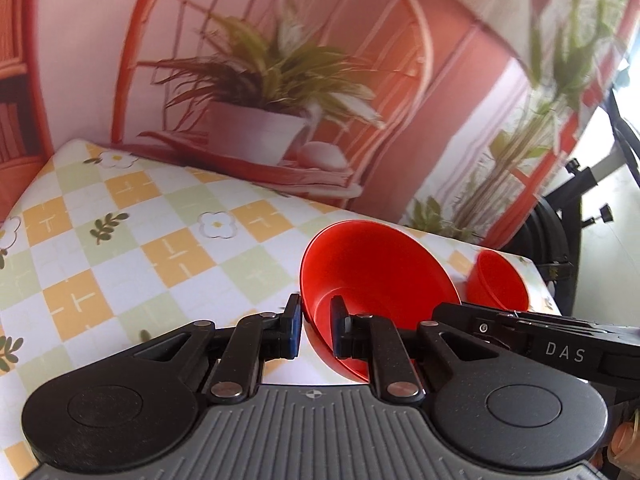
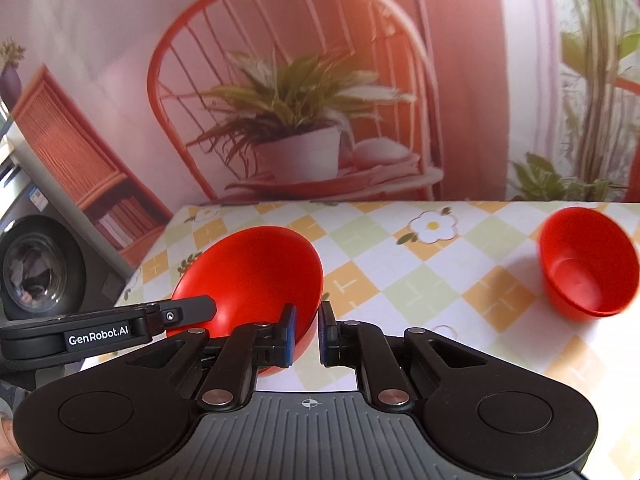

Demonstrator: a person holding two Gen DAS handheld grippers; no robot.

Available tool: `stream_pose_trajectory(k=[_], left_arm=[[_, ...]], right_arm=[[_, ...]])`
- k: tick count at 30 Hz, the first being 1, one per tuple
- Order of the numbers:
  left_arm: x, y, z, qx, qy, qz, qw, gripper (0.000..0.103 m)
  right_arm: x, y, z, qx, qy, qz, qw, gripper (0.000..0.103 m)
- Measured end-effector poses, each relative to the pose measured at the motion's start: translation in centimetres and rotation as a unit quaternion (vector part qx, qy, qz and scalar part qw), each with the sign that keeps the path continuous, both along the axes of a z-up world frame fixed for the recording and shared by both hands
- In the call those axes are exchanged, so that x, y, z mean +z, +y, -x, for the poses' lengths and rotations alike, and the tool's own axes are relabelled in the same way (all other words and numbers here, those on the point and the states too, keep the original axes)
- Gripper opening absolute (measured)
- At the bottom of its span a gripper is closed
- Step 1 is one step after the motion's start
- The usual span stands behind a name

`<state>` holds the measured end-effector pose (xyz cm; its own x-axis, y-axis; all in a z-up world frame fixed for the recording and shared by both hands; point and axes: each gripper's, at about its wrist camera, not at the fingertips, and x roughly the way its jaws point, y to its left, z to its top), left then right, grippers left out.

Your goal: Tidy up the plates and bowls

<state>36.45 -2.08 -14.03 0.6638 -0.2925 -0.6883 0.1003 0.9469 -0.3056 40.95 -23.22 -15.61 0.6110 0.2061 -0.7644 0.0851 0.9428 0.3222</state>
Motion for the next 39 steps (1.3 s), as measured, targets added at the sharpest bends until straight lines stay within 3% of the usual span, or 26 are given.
stream_pose_trajectory(k=[10, 17, 31, 39], left_arm=[[2.9, -5.9, 1.6, -0.049, -0.026, -0.019, 0.9983, 0.016], [3.6, -10.2, 2.0, -0.078, -0.022, -0.029, 0.9963, 0.016], [2.2, -18.7, 0.5, -0.139, 0.004, -0.055, 0.9888, 0.017], [1.5, -22.4, -1.7, -0.158, 0.0, -0.078, 0.9844, 0.017]], right_arm=[[3.3, -5.2, 4.9, -0.044, -0.036, -0.003, 0.998, 0.01], [4.4, -9.0, 7.4, -0.071, -0.054, -0.006, 0.996, 0.01], [3.2, -17.1, 10.6, -0.132, -0.062, -0.014, 0.989, 0.01], [1.8, -20.9, 10.2, -0.16, -0.068, -0.018, 0.985, 0.01]])
